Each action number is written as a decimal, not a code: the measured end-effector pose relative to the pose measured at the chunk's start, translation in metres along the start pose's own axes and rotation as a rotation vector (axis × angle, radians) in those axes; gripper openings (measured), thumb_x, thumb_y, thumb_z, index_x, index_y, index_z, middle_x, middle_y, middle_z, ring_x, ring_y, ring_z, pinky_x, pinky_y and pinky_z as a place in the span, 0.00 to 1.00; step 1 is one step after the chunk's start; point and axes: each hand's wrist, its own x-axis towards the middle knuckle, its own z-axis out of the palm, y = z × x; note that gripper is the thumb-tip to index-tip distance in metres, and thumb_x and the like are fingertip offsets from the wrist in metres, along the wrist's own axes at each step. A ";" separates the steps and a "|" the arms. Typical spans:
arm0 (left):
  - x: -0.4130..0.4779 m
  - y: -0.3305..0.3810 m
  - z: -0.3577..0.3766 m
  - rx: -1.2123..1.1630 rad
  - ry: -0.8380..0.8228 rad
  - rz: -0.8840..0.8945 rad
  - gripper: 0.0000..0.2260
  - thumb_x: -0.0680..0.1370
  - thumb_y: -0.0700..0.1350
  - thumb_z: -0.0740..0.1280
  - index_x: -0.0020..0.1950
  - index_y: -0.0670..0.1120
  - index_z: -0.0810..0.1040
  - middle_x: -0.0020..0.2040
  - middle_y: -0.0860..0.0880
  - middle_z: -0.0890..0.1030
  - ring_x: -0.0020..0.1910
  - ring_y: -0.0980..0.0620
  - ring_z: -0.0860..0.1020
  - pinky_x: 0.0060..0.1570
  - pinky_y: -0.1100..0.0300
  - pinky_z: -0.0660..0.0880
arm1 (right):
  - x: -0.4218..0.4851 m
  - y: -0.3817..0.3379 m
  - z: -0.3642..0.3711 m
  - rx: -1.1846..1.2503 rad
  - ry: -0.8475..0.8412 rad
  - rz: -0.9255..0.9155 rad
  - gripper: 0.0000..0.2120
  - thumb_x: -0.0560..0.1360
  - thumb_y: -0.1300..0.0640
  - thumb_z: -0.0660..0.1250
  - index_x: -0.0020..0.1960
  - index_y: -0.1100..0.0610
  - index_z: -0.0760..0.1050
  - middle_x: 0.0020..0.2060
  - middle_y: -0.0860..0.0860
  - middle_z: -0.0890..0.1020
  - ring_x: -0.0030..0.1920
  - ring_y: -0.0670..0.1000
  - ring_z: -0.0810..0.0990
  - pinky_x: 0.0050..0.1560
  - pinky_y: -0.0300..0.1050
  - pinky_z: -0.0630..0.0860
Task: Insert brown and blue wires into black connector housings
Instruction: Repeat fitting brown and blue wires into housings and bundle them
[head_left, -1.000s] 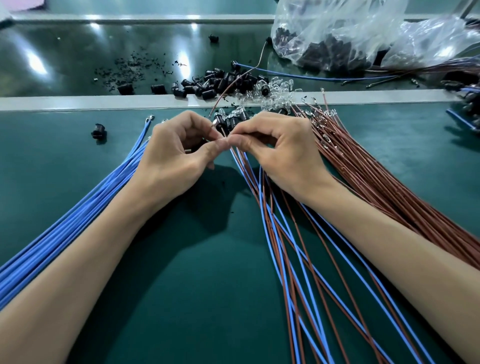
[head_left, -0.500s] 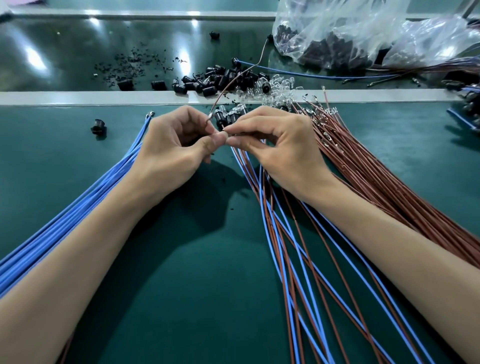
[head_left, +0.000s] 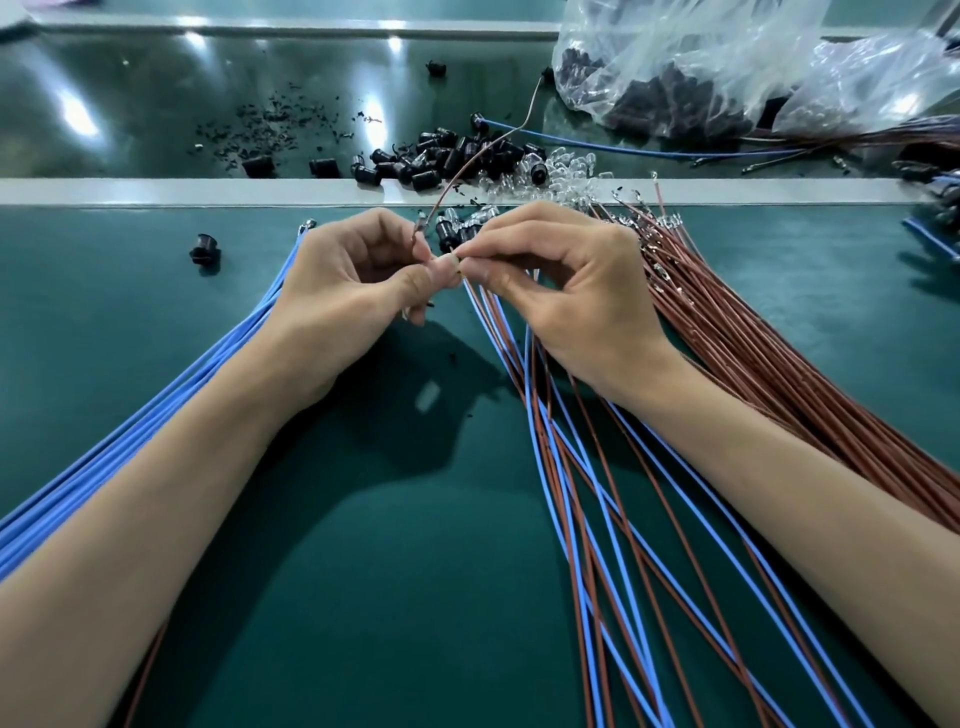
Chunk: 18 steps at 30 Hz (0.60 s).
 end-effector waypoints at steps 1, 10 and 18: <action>0.000 0.001 0.000 -0.004 -0.001 -0.003 0.08 0.71 0.40 0.69 0.38 0.45 0.70 0.28 0.56 0.79 0.26 0.61 0.72 0.30 0.70 0.70 | 0.000 0.000 0.000 -0.005 0.000 -0.003 0.05 0.70 0.63 0.73 0.46 0.62 0.83 0.41 0.52 0.82 0.42 0.48 0.81 0.46 0.39 0.78; 0.000 -0.002 0.001 0.038 0.003 0.005 0.09 0.73 0.35 0.69 0.38 0.45 0.71 0.26 0.57 0.77 0.24 0.62 0.72 0.27 0.73 0.67 | 0.000 0.001 -0.001 0.004 -0.039 0.032 0.05 0.71 0.63 0.74 0.46 0.62 0.83 0.40 0.52 0.83 0.40 0.47 0.82 0.45 0.38 0.78; 0.000 -0.003 0.003 0.051 0.037 0.033 0.09 0.72 0.36 0.70 0.37 0.45 0.72 0.26 0.56 0.77 0.24 0.61 0.72 0.28 0.73 0.68 | -0.001 0.000 -0.002 -0.095 -0.006 -0.062 0.05 0.72 0.63 0.73 0.46 0.63 0.83 0.41 0.52 0.85 0.42 0.46 0.83 0.48 0.38 0.78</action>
